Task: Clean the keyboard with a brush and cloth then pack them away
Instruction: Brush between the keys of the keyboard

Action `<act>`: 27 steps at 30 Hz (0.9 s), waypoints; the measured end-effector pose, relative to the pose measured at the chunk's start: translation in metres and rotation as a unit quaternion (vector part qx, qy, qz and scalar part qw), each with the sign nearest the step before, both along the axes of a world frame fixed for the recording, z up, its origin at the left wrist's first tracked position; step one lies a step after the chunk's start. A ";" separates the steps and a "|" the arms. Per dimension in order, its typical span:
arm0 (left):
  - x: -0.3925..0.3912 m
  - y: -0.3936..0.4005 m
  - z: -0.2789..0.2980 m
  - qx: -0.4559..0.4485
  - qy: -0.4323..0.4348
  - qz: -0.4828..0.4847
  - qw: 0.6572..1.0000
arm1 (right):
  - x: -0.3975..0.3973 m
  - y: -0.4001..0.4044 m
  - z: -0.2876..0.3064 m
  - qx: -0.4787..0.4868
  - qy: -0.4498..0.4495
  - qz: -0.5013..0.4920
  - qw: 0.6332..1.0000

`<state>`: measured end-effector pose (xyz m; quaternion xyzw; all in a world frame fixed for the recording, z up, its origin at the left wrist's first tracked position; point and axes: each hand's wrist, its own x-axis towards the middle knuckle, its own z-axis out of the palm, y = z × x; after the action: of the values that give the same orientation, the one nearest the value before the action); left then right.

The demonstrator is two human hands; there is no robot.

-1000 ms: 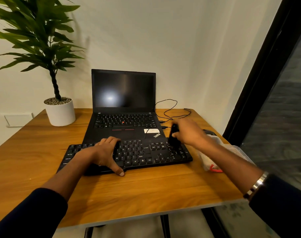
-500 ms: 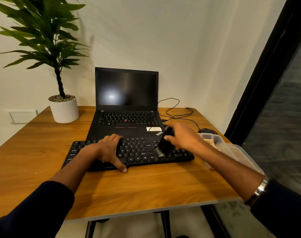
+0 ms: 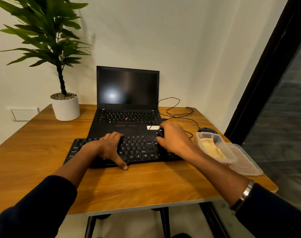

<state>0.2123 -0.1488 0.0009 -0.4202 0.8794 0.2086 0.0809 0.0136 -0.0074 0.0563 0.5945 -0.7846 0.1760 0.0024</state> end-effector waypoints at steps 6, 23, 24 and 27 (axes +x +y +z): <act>-0.001 0.001 0.001 -0.006 -0.004 0.001 1.000 | 0.045 -0.022 0.002 -0.004 -0.103 0.065 0.993; 0.037 0.014 0.000 -0.035 0.018 0.016 0.999 | -0.021 -0.005 0.029 0.086 0.035 -0.058 0.994; 0.046 0.013 -0.001 -0.034 0.017 0.019 0.999 | -0.019 -0.006 0.029 0.089 0.027 -0.059 0.994; 0.074 0.005 -0.010 -0.034 0.026 0.028 0.999 | 0.003 -0.015 0.022 0.086 0.023 -0.037 0.995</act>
<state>0.2867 -0.1440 -0.0091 -0.4418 0.8755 0.1920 0.0375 0.0163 -0.0226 0.0783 0.5671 -0.8179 0.0945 -0.0242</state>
